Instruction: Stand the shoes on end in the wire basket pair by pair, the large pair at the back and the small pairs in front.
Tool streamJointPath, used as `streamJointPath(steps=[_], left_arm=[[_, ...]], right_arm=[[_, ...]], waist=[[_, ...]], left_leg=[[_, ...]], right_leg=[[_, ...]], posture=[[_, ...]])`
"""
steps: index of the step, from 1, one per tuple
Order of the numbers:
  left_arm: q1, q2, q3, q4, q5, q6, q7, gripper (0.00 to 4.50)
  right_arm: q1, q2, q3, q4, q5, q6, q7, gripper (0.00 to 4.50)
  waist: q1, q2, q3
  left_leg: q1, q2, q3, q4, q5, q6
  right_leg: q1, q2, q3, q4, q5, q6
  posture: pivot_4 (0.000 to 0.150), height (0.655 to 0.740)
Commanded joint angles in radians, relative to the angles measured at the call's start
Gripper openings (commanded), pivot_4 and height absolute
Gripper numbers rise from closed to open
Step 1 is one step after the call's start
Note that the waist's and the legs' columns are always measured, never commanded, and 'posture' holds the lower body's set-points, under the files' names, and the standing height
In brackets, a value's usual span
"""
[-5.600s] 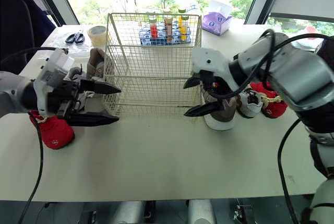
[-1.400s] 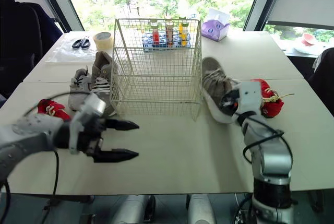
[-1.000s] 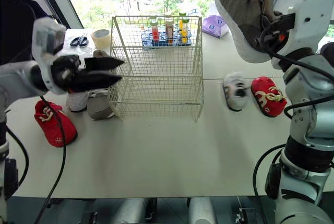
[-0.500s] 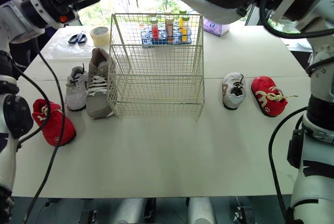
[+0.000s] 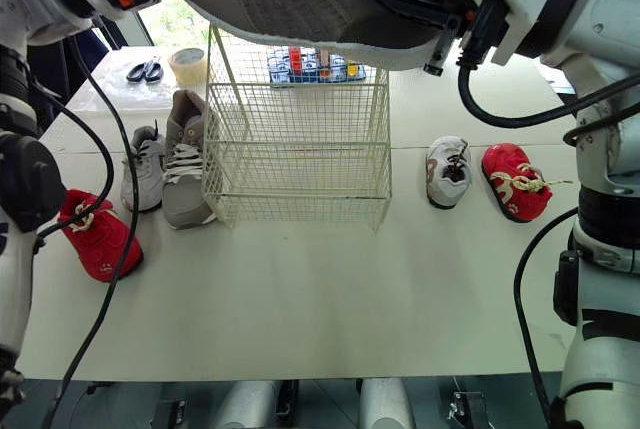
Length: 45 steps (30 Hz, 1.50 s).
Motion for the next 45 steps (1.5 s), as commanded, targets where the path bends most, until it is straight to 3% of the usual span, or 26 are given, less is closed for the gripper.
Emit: streamJointPath(steps=[1,3,7,10,11,14,19,20,24,28,30,35,45], left_arm=[[-0.009,0.038,-0.055,-0.063,-0.016,0.056,-0.161,4.25],[0.036,0.045,-0.107,-0.141,-0.042,0.084,-0.194,3.65],[0.06,0.052,-0.105,-0.164,-0.051,0.095,-0.197,1.7],[0.052,0.046,-0.059,-0.121,-0.021,0.083,-0.172,0.74],[0.052,0.044,-0.044,-0.115,-0.018,0.083,-0.159,0.74],[0.091,0.046,0.055,-0.145,-0.063,0.11,-0.092,0.72],[0.203,0.018,0.305,-0.274,-0.199,0.176,0.141,0.72],[0.238,-0.002,0.353,-0.336,-0.229,0.178,0.197,0.72],[0.299,-0.179,0.591,-0.577,-0.408,0.139,0.552,0.72],[0.367,-0.361,0.65,-0.831,-0.533,0.091,0.783,0.72],[0.386,-0.434,0.66,-0.892,-0.603,0.076,0.869,0.72],[0.436,-0.524,0.619,-0.927,-0.719,0.081,0.977,0.72],[0.541,-0.552,0.561,-0.923,-0.922,0.121,1.044,0.72]], right_arm=[[-0.008,-0.008,-0.05,-0.032,-0.002,-0.049,-0.006,0.43],[0.003,-0.015,-0.053,-0.04,-0.001,-0.046,-0.004,0.42],[0.011,-0.018,-0.058,-0.054,0.002,-0.04,-0.006,0.42],[0.012,-0.019,-0.056,-0.065,0.005,-0.03,-0.007,0.42],[0.011,-0.02,-0.056,-0.067,0.006,-0.027,-0.007,0.42],[0.015,-0.024,-0.097,-0.06,0.063,0.064,-0.026,1.73],[0.086,0.048,-0.38,-0.003,0.246,0.287,-0.274,4.25],[0.104,0.091,-0.449,-0.007,0.304,0.318,-0.343,4.39],[0.261,0.307,-0.616,-0.055,0.493,0.398,-0.573,4.39],[0.29,0.499,-0.512,-0.173,0.635,0.44,-0.716,4.39],[0.265,0.571,-0.422,-0.196,0.637,0.429,-0.735,4.39],[0.171,0.626,-0.283,-0.121,0.571,0.349,-0.679,4.39],[0.058,0.623,-0.267,-0.049,0.659,0.32,-0.619,4.39]], waist=[[-0.001,0.0,0.0],[-0.008,0.0,0.0],[-0.017,0.0,0.0],[-0.016,0.0,0.0],[-0.016,0.0,0.0],[-0.017,0.0,0.0],[-0.017,-0.002,-0.001],[-0.018,-0.002,-0.001],[0.005,-0.004,-0.002],[0.005,-0.002,-0.002],[0.005,-0.002,-0.002],[0.006,-0.002,-0.002],[0.006,-0.002,-0.002]], left_leg=[[0.0,0.0,0.0,0.0,0.0,0.0],[0.0,0.0,0.0,0.0,0.0,0.0],[0.0,0.001,-0.002,0.0,0.0,-0.001],[0.0,0.0,-0.002,0.001,0.001,-0.001],[0.0,0.0,-0.002,0.001,0.001,-0.001],[0.0,0.0,-0.002,0.002,0.001,-0.001],[-0.001,0.002,-0.003,0.004,0.001,-0.001],[-0.001,0.002,-0.003,0.004,0.001,-0.001],[-0.002,0.001,-0.004,0.011,0.003,-0.006],[-0.004,-0.001,-0.001,0.018,0.001,-0.003],[-0.003,-0.001,-0.001,0.018,0.002,-0.004],[-0.002,-0.001,-0.001,0.019,0.002,-0.004],[-0.006,-0.001,-0.003,0.026,0.0,-0.001]], right_leg=[[0.0,0.0,0.0,0.0,0.0,0.0],[-0.001,0.0,0.0,0.0,0.0,0.0],[-0.001,0.0,0.001,0.001,0.0,0.0],[-0.001,-0.001,0.001,0.002,0.0,0.0],[0.0,-0.001,0.001,0.002,0.0,0.0],[-0.001,-0.001,0.001,0.003,0.0,0.0],[-0.001,-0.003,0.001,0.005,0.0,0.0],[-0.001,-0.003,0.001,0.006,0.0,0.0],[-0.002,-0.005,0.002,0.012,0.0,0.0],[-0.005,-0.008,0.004,0.019,0.001,-0.001],[-0.006,-0.008,0.006,0.021,0.001,-0.001],[-0.005,-0.006,0.006,0.024,0.001,-0.001],[-0.005,-0.003,0.004,0.025,0.001,-0.001]], posture=[[0.15,0.6563],[0.15,0.6563],[0.15,0.6563],[0.15,0.6563],[0.15,0.6563],[0.15,0.6563],[0.15,0.6563],[0.15,0.6563],[0.15,0.6563],[0.15,0.6563],[0.15,0.6563],[0.15,0.6563],[0.15,0.6563]])
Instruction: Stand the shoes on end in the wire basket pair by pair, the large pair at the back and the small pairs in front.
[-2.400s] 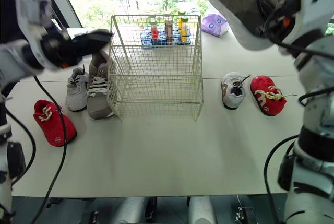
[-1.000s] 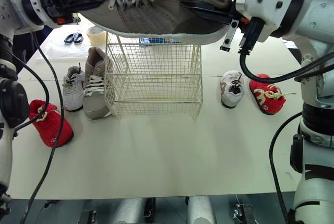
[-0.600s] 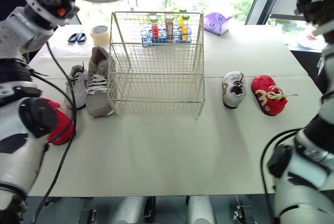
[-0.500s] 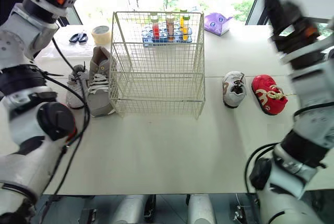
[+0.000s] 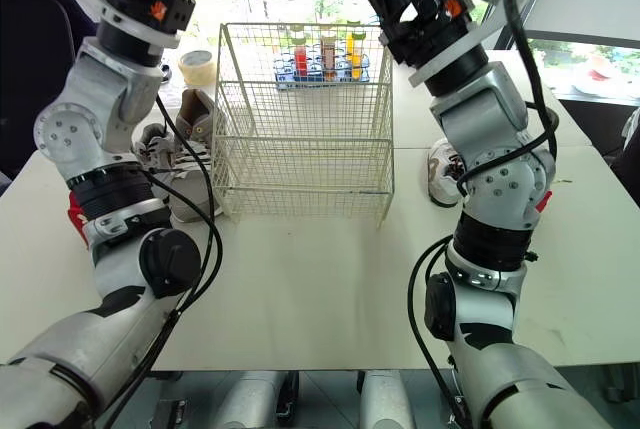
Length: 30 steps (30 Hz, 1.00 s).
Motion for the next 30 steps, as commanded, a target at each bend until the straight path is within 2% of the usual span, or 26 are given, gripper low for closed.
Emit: streamJointPath(steps=[1,6,9,14,16,19,21,23,25,30], left_arm=[[0.007,0.0,-0.03,-0.032,-0.082,0.003,0.008,0.72],[0.071,-0.01,-0.106,-0.048,-0.079,0.006,-0.016,0.72],[0.127,-0.006,-0.204,-0.09,-0.01,0.019,-0.078,0.72],[0.168,0.003,-0.303,-0.103,0.131,-0.058,-0.097,0.72],[0.168,-0.006,-0.3,-0.104,0.11,-0.061,-0.093,0.72],[0.168,-0.012,-0.293,-0.107,0.081,-0.065,-0.086,0.72],[0.166,-0.015,-0.285,-0.104,0.069,-0.066,-0.079,0.72],[0.167,-0.011,-0.282,-0.105,0.062,-0.064,-0.078,0.72],[0.175,0.01,-0.299,-0.114,0.08,-0.059,-0.105,1.7],[0.184,0.085,-0.329,-0.129,0.163,-0.075,-0.111,3.99]], right_arm=[[-0.037,0.005,-0.003,-0.008,0.046,-0.017,0.012,4.39],[-0.07,0.019,-0.008,-0.007,0.157,0.009,0.019,4.39],[-0.06,0.003,0.017,-0.024,0.178,0.033,0.031,4.39],[-0.075,0.005,0.004,-0.039,0.261,0.051,0.003,4.39],[-0.076,0.003,0.01,-0.051,0.268,0.057,-0.004,4.39],[-0.071,-0.001,0.017,-0.054,0.258,0.052,-0.011,3.57],[-0.069,-0.004,0.02,-0.055,0.255,0.049,-0.012,2.68],[-0.067,-0.006,0.02,-0.056,0.255,0.047,-0.014,1.96],[-0.068,-0.009,0.02,-0.053,0.255,0.048,-0.014,1.76],[-0.092,-0.041,0.019,-0.018,0.203,0.017,0.028,1.75]], waist=[[0.0,0.0,0.0],[-0.001,0.0,0.0],[0.0,0.0,0.0],[0.0,0.0,0.0],[0.0,0.0,0.0],[0.0,0.0,0.0],[0.0,0.0,0.0],[0.0,0.0,0.0],[0.0,0.0,0.0],[-0.002,0.0,0.0]], left_leg=[[0.0,0.0,0.0,0.001,0.0,0.0],[-0.001,0.0,0.0,0.002,0.0,0.0],[-0.003,0.0,0.0,0.004,-0.001,0.001],[-0.008,0.0,0.0,0.007,-0.001,0.001],[-0.008,0.0,0.0,0.006,-0.001,0.001],[-0.008,0.001,0.0,0.006,-0.001,0.001],[-0.008,0.001,0.0,0.006,-0.001,0.001],[-0.008,0.001,0.0,0.006,-0.001,0.001],[-0.008,0.001,0.0,0.006,-0.001,0.001],[-0.008,0.0,0.0,0.006,-0.001,0.001]], right_leg=[[0.0,0.0,0.0,0.0,0.0,0.0],[-0.001,0.0,0.0,0.001,0.0,0.0],[-0.002,0.001,0.0,0.002,0.0,0.0],[-0.006,0.001,0.0,0.004,0.0,0.0],[-0.006,0.001,0.0,0.004,0.0,0.0],[-0.006,0.001,0.0,0.004,0.0,0.0],[-0.006,0.001,0.0,0.004,0.0,0.0],[-0.006,0.001,0.0,0.004,0.0,0.0],[-0.006,0.001,0.0,0.004,0.0,0.0],[-0.006,0.001,0.0,0.004,0.0,0.0]], posture=[[0.15,0.6563],[0.15,0.6563],[0.15,0.6563],[0.15,0.6563],[0.15,0.6563],[0.15,0.6563],[0.15,0.6563],[0.15,0.6563],[0.15,0.6563],[0.15,0.6563]])
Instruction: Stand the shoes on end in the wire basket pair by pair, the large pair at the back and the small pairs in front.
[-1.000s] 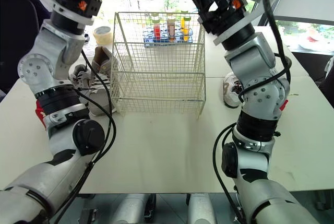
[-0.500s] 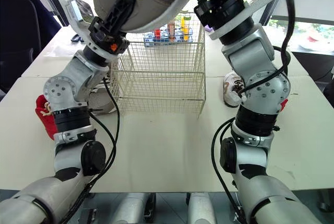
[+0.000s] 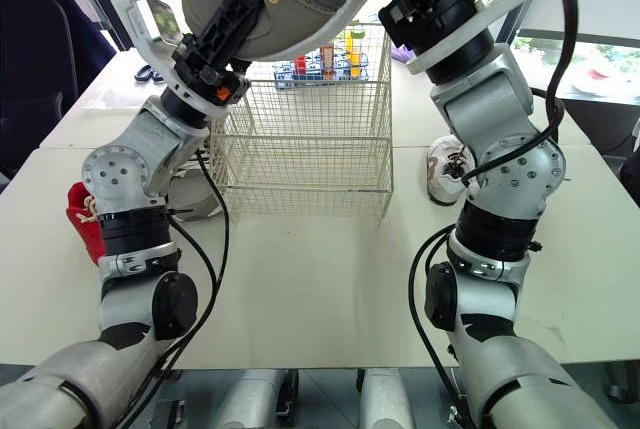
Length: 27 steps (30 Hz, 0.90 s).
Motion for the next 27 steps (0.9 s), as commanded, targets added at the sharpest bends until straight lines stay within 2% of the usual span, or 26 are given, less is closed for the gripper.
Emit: streamJointPath(steps=[1,4,8,11,16,20,27], left_arm=[[0.006,0.066,-0.056,-0.06,0.075,0.011,0.012,3.99],[0.058,0.163,-0.054,-0.159,0.071,0.06,0.026,3.99],[0.178,0.356,-0.048,-0.376,0.027,0.166,0.053,3.99],[0.218,0.485,-0.02,-0.457,-0.043,0.229,0.052,3.99],[0.248,0.705,-0.022,-0.56,0.047,0.22,-0.008,3.99],[0.329,0.773,-0.033,-0.664,0.101,0.178,-0.042,3.99],[0.382,0.732,-0.059,-0.664,0.15,0.115,-0.029,3.99]], right_arm=[[-0.086,-0.058,0.01,0.008,-0.05,-0.061,0.097,1.75],[-0.164,-0.19,0.02,0.166,-0.196,-0.147,0.263,1.75],[-0.303,-0.342,0.151,0.495,-0.472,-0.378,0.593,1.75],[-0.395,-0.363,0.207,0.7,-0.576,-0.482,0.767,1.75],[-0.525,-0.371,0.282,1.018,-0.732,-0.6,0.989,1.75],[-0.596,-0.361,0.299,1.221,-0.826,-0.677,1.05,1.75],[-0.649,-0.289,0.325,1.426,-0.963,-0.767,1.073,1.75]], waist=[[0.0,0.0,0.0],[-0.002,0.0,0.0],[-0.005,0.0,0.0],[-0.016,0.0,0.0],[-0.028,0.0,0.0],[-0.026,0.0,0.001],[-0.027,0.0,0.0]], left_leg=[[0.0,0.0,0.0,0.0,0.0,0.0],[0.0,0.0,0.0,0.0,0.0,0.0],[0.0,0.0,0.001,-0.003,0.0,0.0],[0.0,0.001,0.001,-0.004,0.0,0.0],[0.0,0.002,0.001,-0.005,0.0,0.0],[-0.002,0.001,0.001,-0.006,0.0,-0.001],[-0.002,0.001,0.001,-0.005,0.001,-0.002]], right_leg=[[0.0,0.0,0.0,0.0,0.0,0.0],[0.0,0.0,0.0,0.0,0.0,0.0],[-0.001,0.001,0.0,-0.002,0.0,0.0],[-0.001,0.001,0.0,-0.004,0.0,0.0],[-0.002,0.0,0.0,-0.003,-0.001,-0.001],[-0.004,-0.001,0.001,-0.004,-0.001,-0.001],[-0.005,-0.002,0.001,-0.001,-0.001,-0.001]], posture=[[0.15,0.6563],[0.15,0.6563],[0.15,0.6563],[0.15,0.6563],[0.15,0.6563],[0.15,0.6563],[0.15,0.6563]])
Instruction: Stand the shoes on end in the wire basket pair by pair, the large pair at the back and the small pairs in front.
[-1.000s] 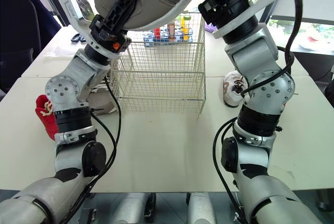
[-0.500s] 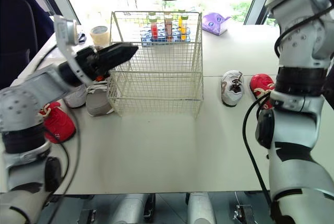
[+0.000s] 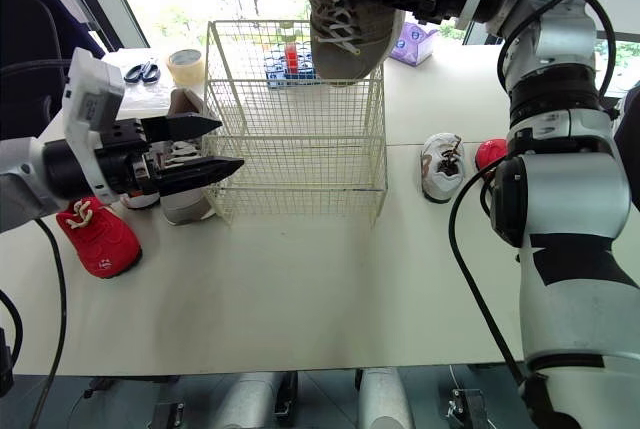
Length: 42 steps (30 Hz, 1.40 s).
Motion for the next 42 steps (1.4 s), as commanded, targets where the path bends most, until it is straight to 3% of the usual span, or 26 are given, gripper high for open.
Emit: streamJointPath(steps=[1,6,12,26,33,34,36,38,42], left_arm=[[0.021,-0.027,0.011,-0.009,0.008,-0.039,0.016,3.99],[0.065,-0.041,0.016,-0.024,0.005,-0.049,0.019,3.99],[0.059,-0.054,0.007,-0.023,-0.003,-0.057,0.042,4.02],[0.046,-0.072,-0.026,-0.007,0.027,-0.078,0.05,4.02],[0.011,-0.074,-0.037,0.048,0.05,-0.089,0.024,4.02],[-0.003,-0.072,-0.022,0.073,0.036,-0.081,0.029,4.26],[-0.046,-0.065,0.024,0.148,-0.002,-0.055,0.055,4.26],[-0.074,-0.049,0.055,0.202,-0.008,-0.049,0.066,4.26],[-0.236,0.1,0.029,0.537,0.234,-0.077,0.134,4.26]], right_arm=[[-0.033,0.023,0.006,0.062,-0.067,-0.026,0.02,1.75],[-0.035,0.057,-0.012,0.113,-0.116,-0.014,0.017,1.75],[-0.038,0.067,-0.023,0.146,-0.178,-0.007,-0.054,4.47],[-0.05,-0.015,-0.055,0.123,-0.237,-0.103,-0.154,4.47],[-0.029,-0.062,-0.116,0.067,-0.182,-0.07,-0.067,4.47],[-0.02,-0.076,-0.121,0.048,-0.175,-0.061,-0.043,4.5],[0.003,-0.107,-0.128,-0.009,-0.159,-0.034,0.002,4.5],[0.024,-0.126,-0.134,-0.075,-0.14,0.007,0.024,4.5],[0.275,-0.209,-0.167,-0.785,0.069,0.488,0.011,4.5]], waist=[[0.0,0.0,0.0],[0.002,0.0,0.0],[-0.001,0.0,0.0],[-0.001,0.0,0.0],[-0.001,0.0,0.0],[-0.001,0.0,0.0],[0.002,0.0,0.0],[0.001,0.0,0.0],[0.002,0.0,0.0]], left_leg=[[0.0,0.0,0.0,0.0,0.0,0.0],[-0.001,0.0,-0.001,0.001,0.0,0.0],[-0.001,0.0,0.0,0.001,0.0,0.0],[-0.001,-0.001,0.0,0.002,0.0,-0.001],[-0.001,0.0,0.0,0.002,0.0,-0.001],[-0.001,0.0,0.0,0.002,0.0,-0.001],[-0.001,0.0,0.0,0.002,0.0,-0.001],[-0.001,0.0,-0.001,0.002,0.0,0.0],[-0.001,0.0,-0.002,0.002,0.0,0.0]], right_leg=[[0.0,0.0,0.0,0.001,0.0,0.0],[0.0,0.0,0.0,0.001,0.0,0.0],[-0.002,0.0,0.0,0.002,0.0,0.0],[-0.002,0.0,0.001,0.003,0.0,0.0],[-0.002,0.0,0.001,0.003,0.0,0.0],[-0.001,0.0,0.001,0.003,0.0,0.0],[-0.001,0.0,0.001,0.003,0.0,0.0],[-0.001,0.0,0.0,0.003,0.0,0.0],[-0.001,0.001,-0.001,0.003,0.0,0.0]], posture=[[0.15,0.6563],[0.15,0.6563],[0.15,0.6563],[0.15,0.6563],[0.15,0.6563],[0.15,0.6563],[0.15,0.6563],[0.15,0.6563],[0.15,0.6563]])
